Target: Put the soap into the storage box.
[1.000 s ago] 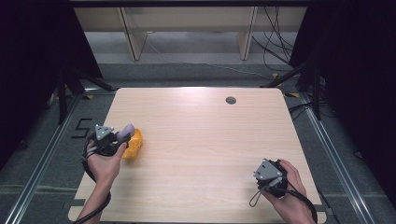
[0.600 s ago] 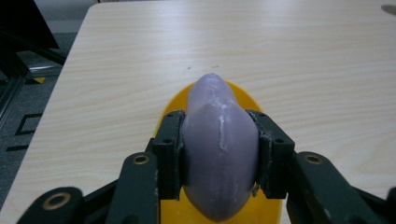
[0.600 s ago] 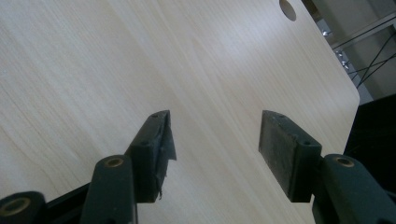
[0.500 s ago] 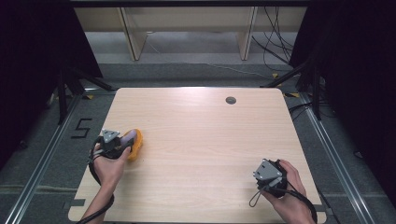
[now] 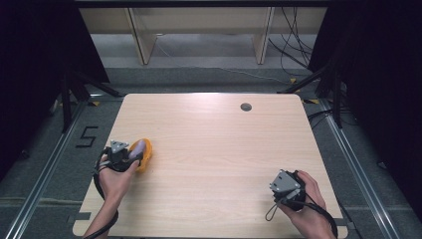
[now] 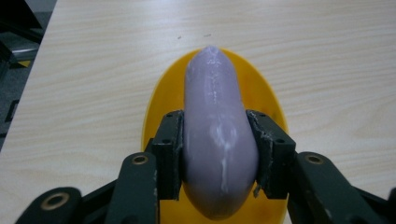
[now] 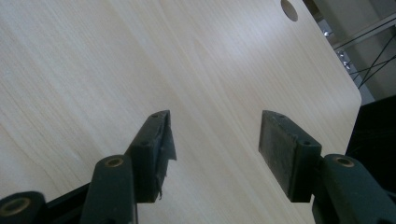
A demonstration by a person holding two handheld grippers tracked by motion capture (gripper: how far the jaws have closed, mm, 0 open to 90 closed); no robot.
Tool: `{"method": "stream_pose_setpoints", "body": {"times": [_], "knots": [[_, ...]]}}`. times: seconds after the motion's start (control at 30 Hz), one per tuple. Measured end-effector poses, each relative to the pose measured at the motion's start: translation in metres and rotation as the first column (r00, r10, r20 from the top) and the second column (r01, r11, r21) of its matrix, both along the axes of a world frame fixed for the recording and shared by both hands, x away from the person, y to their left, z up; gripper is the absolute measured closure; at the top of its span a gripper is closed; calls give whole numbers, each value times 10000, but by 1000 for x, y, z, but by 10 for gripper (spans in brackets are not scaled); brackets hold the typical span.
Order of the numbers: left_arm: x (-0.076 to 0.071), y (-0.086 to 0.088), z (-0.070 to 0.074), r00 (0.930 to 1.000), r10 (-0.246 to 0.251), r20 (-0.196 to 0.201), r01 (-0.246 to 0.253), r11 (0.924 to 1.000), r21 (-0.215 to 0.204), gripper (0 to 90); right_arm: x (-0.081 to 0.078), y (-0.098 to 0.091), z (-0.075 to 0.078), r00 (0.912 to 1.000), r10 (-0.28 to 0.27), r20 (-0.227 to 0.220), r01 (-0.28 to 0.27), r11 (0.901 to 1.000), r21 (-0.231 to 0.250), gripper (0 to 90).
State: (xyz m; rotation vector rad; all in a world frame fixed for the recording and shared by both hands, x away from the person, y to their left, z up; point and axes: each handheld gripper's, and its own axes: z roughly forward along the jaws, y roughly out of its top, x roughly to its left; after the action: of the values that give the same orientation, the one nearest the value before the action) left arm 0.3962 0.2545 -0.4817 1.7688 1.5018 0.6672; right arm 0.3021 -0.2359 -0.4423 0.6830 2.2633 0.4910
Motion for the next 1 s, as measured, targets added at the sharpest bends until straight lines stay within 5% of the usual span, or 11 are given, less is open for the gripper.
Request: {"method": "stream_pose_setpoints", "body": {"times": [0.13,0.47,0.7,1.0], "knots": [[-2,4,2,10000,49,-63,-49,10000,-66,566,0,0,0,10000,37,7,-37,10000,-12,445],[-21,17,14,9975,-99,699,125,9992,-376,425,2,0,-1,9999,167,41,-166,9998,-70,439],[-50,23,17,9942,-322,1027,366,9985,-412,397,1,-1,-1,10000,54,2,-54,10000,-49,438],[-93,20,-4,9916,-464,1210,575,9942,-904,397,0,-1,-1,9999,-67,-77,68,9999,131,438]]}}
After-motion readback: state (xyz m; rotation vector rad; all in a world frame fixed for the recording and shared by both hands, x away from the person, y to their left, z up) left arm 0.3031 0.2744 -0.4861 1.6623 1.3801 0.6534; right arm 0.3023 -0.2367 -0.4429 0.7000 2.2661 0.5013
